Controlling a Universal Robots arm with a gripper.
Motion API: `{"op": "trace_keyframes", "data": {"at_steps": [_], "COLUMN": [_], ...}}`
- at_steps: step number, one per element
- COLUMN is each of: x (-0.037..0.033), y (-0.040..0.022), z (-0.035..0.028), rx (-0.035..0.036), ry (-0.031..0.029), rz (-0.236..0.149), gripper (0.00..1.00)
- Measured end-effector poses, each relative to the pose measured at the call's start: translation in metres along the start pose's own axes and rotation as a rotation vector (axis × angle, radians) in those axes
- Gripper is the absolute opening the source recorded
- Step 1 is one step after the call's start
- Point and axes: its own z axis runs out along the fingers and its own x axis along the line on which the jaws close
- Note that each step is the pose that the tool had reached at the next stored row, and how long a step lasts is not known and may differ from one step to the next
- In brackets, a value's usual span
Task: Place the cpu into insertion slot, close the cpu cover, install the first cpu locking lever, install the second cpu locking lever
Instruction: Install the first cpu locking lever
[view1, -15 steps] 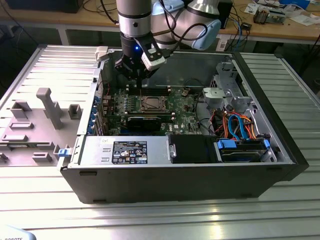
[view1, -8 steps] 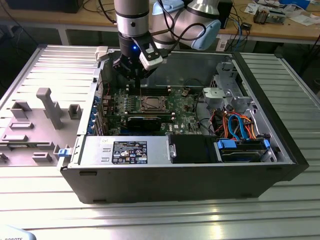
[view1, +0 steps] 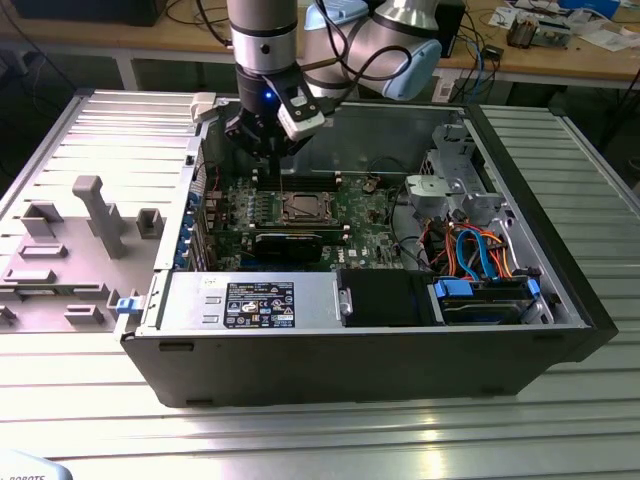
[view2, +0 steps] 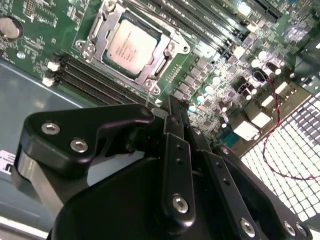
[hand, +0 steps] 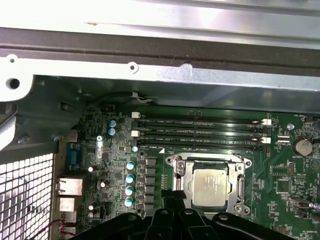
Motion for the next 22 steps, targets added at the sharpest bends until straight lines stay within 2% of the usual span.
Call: {"op": "trace_keyframes", "data": {"at_steps": [3,12,17,22], "x": [0.0015,0.001,0.0005,-0.0065], "y": [0.0017,0.0203,0.0229,0.0264], "z": [0.0006,0.0052,0.0065,0.0077], "rx": [-0.0002,0.0,-0.0001,-0.0001], "ry": [-0.0001,0.0,0.0,0.0013], "rz": [0.0,0.0,0.0,0.0], "gripper": [0.11,0.11,0.11,0.11]}}
